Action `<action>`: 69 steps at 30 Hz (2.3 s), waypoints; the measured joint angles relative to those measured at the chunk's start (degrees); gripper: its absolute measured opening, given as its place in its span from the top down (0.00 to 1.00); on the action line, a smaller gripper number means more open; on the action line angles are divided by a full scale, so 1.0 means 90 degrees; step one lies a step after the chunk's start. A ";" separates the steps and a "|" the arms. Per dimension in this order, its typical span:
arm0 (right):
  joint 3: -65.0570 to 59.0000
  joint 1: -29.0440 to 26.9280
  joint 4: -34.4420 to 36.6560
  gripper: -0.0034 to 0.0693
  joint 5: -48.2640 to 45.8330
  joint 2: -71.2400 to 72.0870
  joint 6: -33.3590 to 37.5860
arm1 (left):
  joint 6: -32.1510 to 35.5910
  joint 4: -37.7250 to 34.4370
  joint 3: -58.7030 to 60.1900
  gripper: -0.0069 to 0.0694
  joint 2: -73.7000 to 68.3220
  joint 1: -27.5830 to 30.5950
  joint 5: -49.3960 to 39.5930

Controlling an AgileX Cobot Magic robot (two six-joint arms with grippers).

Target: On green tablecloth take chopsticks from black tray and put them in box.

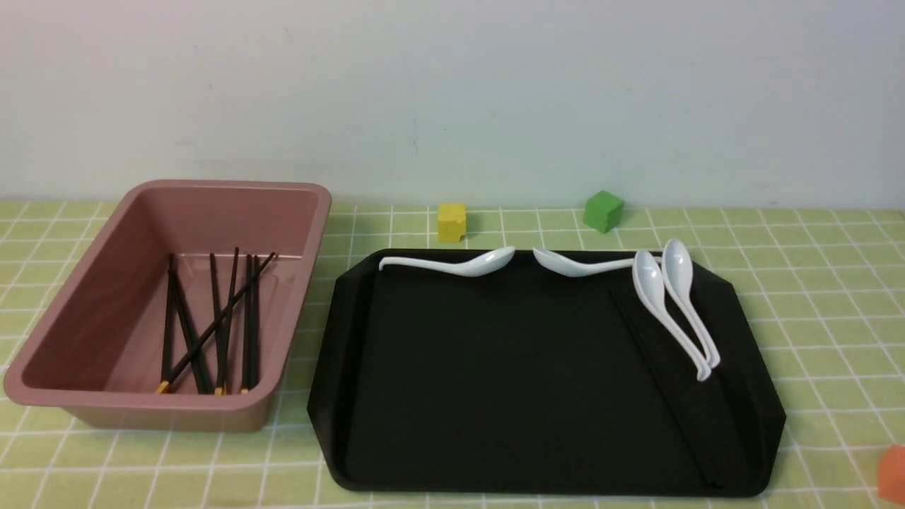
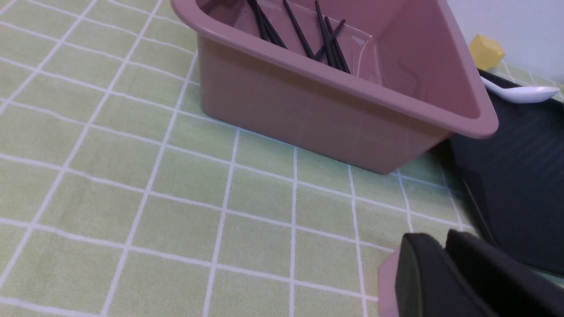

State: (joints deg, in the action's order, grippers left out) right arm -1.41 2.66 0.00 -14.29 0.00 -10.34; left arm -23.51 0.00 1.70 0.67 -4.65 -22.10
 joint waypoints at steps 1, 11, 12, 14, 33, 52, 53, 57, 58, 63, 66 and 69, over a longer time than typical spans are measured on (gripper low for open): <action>0.0000 0.0000 0.0000 0.89 -0.0065 0.0041 0.0000 | 0.0000 0.0000 0.0000 0.80 0.0000 0.0000 0.0000; 0.0039 0.0000 -0.0146 0.87 -0.0776 0.0061 -0.0029 | 0.0000 0.0000 0.0000 0.79 0.0000 0.0000 0.0000; 0.0045 0.0000 -0.0146 0.87 -0.0776 0.0061 -0.0029 | 0.0000 0.0000 0.0000 0.79 0.0000 0.0000 0.0000; 0.0052 0.0000 -0.0147 0.86 -0.0805 0.0061 -0.0029 | 0.0000 0.0000 0.0000 0.78 0.0000 0.0000 0.0000; 0.0052 0.0000 -0.0153 0.82 -0.0818 0.0061 -0.0046 | 0.0000 0.0000 0.0000 0.76 0.0000 0.0000 0.0000; 0.0052 0.0000 -0.0153 0.81 -0.0830 0.0061 -0.0046 | 0.0000 0.0000 0.0000 0.75 0.0000 0.0000 0.0000; 0.0052 0.0000 -0.0153 0.81 -0.0830 0.0061 -0.0046 | 0.0000 0.0000 0.0000 0.75 0.0000 0.0000 0.0000; 0.0052 0.0000 -0.0153 0.80 -0.0830 0.0061 -0.0046 | 0.0000 0.0000 0.0000 0.74 0.0000 0.0000 0.0000; 0.0052 0.0000 -0.0153 0.80 -0.0830 0.0061 -0.0046 | 0.0000 0.0000 0.0000 0.74 0.0000 0.0000 0.0000; 0.0052 0.0000 -0.0153 0.79 -0.0830 0.0061 -0.0046 | 0.0000 0.0000 0.0000 0.74 0.0000 0.0000 0.0000; 0.0052 0.0000 -0.0153 0.79 -0.0830 0.0061 -0.0046 | 0.0000 0.0000 0.0000 0.74 0.0000 0.0000 0.0000; 0.0052 0.0000 -0.0153 0.78 -0.0830 0.0061 -0.0046 | 0.0000 0.0000 0.0000 0.74 0.0000 0.0000 0.0000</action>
State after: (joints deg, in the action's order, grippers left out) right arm -0.94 2.66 -1.38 -21.76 0.55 -10.75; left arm -23.51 0.00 1.70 0.67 -4.65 -22.10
